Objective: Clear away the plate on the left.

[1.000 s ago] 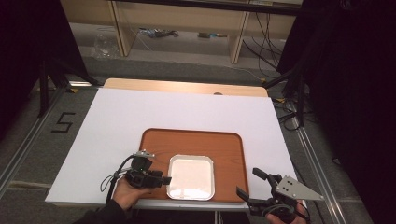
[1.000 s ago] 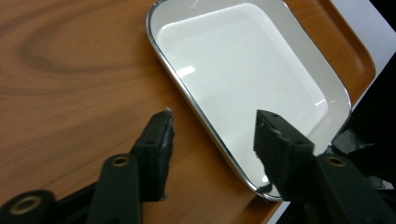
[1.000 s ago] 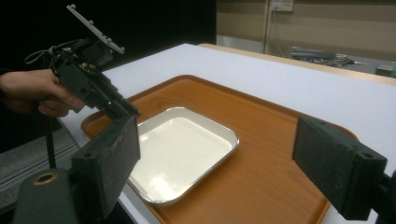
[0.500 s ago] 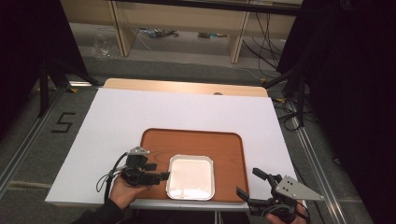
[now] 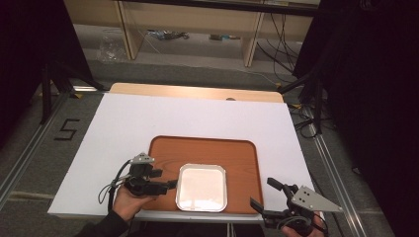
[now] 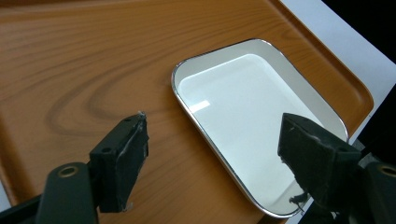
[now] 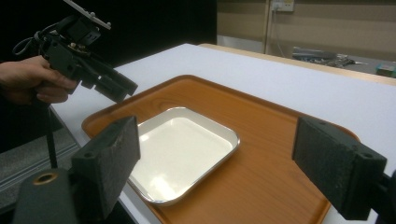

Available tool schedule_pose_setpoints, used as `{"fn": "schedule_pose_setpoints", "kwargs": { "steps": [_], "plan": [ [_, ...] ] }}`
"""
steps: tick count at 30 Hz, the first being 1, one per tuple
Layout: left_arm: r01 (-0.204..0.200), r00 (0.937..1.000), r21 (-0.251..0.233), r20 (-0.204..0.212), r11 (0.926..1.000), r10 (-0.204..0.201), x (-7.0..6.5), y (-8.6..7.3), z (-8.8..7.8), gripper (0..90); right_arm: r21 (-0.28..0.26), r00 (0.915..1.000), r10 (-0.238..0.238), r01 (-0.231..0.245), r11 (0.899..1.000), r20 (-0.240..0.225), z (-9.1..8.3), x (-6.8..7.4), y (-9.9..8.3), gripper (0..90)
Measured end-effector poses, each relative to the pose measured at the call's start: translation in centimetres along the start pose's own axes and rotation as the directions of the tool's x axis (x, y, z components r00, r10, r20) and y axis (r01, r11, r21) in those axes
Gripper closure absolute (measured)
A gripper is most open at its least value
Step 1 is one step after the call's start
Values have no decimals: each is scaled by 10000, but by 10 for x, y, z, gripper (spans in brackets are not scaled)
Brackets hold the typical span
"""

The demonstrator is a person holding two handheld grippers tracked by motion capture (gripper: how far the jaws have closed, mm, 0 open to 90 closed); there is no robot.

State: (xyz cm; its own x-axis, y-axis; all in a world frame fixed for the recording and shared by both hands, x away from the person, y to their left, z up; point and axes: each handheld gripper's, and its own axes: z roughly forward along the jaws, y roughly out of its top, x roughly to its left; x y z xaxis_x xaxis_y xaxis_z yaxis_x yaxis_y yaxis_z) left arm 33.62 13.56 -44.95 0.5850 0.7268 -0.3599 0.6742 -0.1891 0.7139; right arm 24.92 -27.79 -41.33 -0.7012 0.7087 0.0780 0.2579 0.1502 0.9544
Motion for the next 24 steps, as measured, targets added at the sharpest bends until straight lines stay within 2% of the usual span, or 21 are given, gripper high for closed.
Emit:
{"fn": "schedule_pose_setpoints", "kwargs": {
  "steps": [7, 9, 21, 23, 24],
  "plan": [
    [4, 9999, -183, 146, 9998, -1, 0, 0, -3, 220, -13, 10000, -5, 5, 10000, -14, 0, 0, 0, 163],
    [-130, 9998, -258, 148, 9996, 134, 0, 0, -5, 218, 1, 10000, 5, -5, 10000, -9, 0, 0, 0, 163],
    [-291, 9993, -544, 227, 9981, 304, -4, -1, -12, 203, 1, 10000, -4, 4, 10000, -19, 0, 0, 0, 164],
    [-286, 9991, -583, 284, 9979, 303, -4, -1, -12, 203, -36, 9994, 198, -199, 9998, -278, 1, 1, 0, 164],
    [-265, 9992, -567, 274, 9980, 281, -4, -2, -13, 203, 71, 9998, -137, 138, 9999, -142, 0, -1, 0, 164]
  ]
}}
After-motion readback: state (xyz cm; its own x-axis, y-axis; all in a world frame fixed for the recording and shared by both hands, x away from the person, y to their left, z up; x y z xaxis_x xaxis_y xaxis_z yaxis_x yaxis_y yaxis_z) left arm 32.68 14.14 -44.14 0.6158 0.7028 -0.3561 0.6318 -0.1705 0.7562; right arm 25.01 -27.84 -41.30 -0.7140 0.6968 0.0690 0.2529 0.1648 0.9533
